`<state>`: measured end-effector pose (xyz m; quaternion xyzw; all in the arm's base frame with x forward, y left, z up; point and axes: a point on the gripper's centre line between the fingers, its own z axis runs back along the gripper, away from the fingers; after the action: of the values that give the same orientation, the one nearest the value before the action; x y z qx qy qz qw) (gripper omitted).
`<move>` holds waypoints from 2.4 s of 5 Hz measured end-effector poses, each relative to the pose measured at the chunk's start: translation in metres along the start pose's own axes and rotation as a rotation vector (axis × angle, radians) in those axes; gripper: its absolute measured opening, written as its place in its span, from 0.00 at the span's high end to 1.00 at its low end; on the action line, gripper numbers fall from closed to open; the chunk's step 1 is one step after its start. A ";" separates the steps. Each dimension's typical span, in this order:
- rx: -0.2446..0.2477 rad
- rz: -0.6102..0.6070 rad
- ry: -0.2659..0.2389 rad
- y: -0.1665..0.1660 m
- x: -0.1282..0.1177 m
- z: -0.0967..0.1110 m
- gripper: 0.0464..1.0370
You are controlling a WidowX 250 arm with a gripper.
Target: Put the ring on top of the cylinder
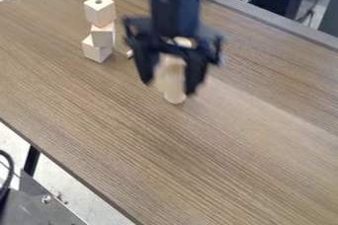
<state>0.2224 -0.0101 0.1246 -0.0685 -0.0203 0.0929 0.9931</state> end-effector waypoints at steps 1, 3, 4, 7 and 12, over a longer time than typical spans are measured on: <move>-0.061 -0.006 0.017 0.019 0.003 0.029 0.26; -0.081 -0.033 0.030 0.027 0.010 0.046 0.26; -0.060 -0.029 0.027 0.022 0.018 0.036 0.26; 0.002 -0.045 -0.017 0.003 0.043 0.020 0.26; 0.038 -0.041 -0.028 0.012 0.057 0.008 0.26</move>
<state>0.2756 0.0129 0.1323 -0.0478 -0.0336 0.0737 0.9956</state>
